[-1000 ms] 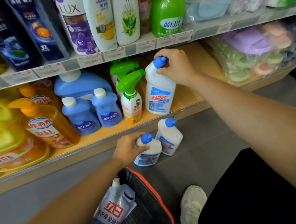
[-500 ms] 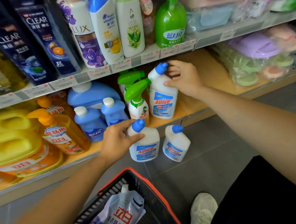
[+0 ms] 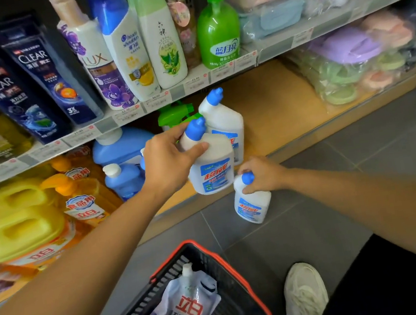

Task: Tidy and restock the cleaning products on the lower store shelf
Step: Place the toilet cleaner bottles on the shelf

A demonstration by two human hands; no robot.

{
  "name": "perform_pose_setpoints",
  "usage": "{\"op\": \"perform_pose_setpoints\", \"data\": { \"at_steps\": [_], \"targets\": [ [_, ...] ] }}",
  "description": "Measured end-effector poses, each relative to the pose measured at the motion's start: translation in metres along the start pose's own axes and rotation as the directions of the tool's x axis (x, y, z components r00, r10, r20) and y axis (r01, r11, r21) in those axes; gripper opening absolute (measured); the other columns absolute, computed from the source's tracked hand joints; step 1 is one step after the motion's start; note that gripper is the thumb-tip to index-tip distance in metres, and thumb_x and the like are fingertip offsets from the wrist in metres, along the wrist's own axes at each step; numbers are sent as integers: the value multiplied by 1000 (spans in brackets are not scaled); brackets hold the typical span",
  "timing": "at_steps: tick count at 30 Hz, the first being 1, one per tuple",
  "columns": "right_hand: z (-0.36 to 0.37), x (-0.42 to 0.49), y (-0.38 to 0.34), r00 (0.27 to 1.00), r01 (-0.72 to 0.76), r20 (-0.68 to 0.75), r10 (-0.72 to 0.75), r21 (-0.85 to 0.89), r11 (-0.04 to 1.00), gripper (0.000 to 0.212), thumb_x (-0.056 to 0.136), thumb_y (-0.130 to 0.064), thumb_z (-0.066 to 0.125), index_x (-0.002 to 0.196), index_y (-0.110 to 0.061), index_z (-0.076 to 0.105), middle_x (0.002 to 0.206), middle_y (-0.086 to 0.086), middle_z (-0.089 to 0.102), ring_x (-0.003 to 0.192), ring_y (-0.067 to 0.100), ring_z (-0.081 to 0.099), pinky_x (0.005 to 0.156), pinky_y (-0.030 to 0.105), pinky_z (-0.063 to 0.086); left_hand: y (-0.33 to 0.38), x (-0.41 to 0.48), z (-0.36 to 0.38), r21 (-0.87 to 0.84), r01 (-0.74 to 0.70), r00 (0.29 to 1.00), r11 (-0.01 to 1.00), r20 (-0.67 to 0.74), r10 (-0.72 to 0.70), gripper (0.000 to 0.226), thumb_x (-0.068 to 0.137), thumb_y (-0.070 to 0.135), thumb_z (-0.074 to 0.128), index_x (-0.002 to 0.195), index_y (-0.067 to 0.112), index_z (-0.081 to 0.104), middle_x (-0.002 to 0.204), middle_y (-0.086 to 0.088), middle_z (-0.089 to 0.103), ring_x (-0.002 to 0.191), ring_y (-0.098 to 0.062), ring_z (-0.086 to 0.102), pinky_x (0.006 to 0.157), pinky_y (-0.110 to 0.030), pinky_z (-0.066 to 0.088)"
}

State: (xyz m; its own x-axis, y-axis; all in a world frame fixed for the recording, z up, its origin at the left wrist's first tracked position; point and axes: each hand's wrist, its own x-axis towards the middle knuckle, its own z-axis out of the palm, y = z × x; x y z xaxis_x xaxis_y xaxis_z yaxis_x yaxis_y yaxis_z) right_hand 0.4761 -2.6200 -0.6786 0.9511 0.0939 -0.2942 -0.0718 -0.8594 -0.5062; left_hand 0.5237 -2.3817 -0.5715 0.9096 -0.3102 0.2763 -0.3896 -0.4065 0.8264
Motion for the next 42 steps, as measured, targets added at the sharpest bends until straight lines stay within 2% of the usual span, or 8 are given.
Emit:
{"op": "perform_pose_setpoints", "data": {
  "at_steps": [3, 6, 14, 19, 24, 29, 38, 42],
  "targets": [
    [8, 1, 2, 992, -27, -127, 18, -65, 998, 22, 79, -25, 80, 87, -8, 70, 91, 5, 63, 88, 24, 59, 65, 26, 42, 5, 10, 4, 55, -3, 999, 999, -45, 5, 37, 82, 27, 83, 118, 22, 75, 93, 6, 76, 78, -5, 63, 76, -37, 55],
    [8, 2, 8, 982, -74, -172, 76, 16, 997, 17, 77, -19, 82, 77, -8, 70, 77, 3, 62, 78, 22, 59, 56, 23, 33, 8, 18, 10, 43, 15, 999, 999, -42, -13, 40, 83, 27, 83, 122, 20, 74, 99, 1, 77, 85, -17, 68, 82, -45, 57],
    [-15, -19, 24, 981, -77, -167, 102, 149, 986, 32, 70, -11, 88, 99, -6, 77, 102, 6, 74, 85, 12, 62, 75, 23, 46, 8, 35, 45, 57, -33, 999, 998, 30, 31, 42, 84, 28, 82, 124, 20, 73, 104, -2, 77, 93, -23, 71, 84, -46, 57],
    [-55, -34, 19, 989, -37, -140, 57, 142, 989, 29, 72, -10, 87, 99, -8, 76, 99, 3, 72, 90, 17, 65, 82, 31, 54, 3, 43, 64, 95, -68, 997, 993, 39, 64, 43, 83, 26, 83, 124, 21, 72, 93, 2, 73, 76, -9, 60, 68, -20, 47],
    [-99, -51, 18, 983, -9, -181, 34, 133, 991, 24, 72, -10, 87, 94, -13, 77, 81, -15, 63, 76, 1, 60, 65, 12, 43, -1, 59, 69, 81, -43, 999, 996, 29, 41, 45, 85, 24, 82, 128, 17, 70, 100, -5, 76, 83, -15, 66, 79, -38, 58],
    [-123, -59, 19, 966, 11, -256, 33, 167, 986, 23, 72, -12, 87, 91, -18, 76, 81, -16, 65, 73, 2, 61, 65, 16, 45, -4, 69, 75, 163, -56, 998, 985, -8, 58, 49, 85, 31, 81, 131, 18, 69, 98, -9, 76, 79, -15, 62, 72, -30, 51],
    [-145, -46, 14, 929, 85, -367, -51, 75, 994, 25, 72, -12, 86, 96, -19, 78, 83, -23, 61, 75, -4, 58, 68, 17, 42, -6, 66, 82, 257, 6, 1000, 967, -2, -5, 66, 87, 31, 80, 146, 18, 53, 125, -11, 71, 111, -30, 65, 93, -44, 52],
    [-159, -39, -1, 895, 150, -428, -126, 22, 988, 27, 72, -13, 86, 97, -20, 79, 84, -19, 62, 74, -7, 56, 67, 9, 38, -6, 61, 68, 438, -61, 997, 897, -17, 76, 66, 88, 28, 78, 148, 22, 51, 104, -12, 74, 92, -30, 69, 75, -37, 48]
  ]
}}
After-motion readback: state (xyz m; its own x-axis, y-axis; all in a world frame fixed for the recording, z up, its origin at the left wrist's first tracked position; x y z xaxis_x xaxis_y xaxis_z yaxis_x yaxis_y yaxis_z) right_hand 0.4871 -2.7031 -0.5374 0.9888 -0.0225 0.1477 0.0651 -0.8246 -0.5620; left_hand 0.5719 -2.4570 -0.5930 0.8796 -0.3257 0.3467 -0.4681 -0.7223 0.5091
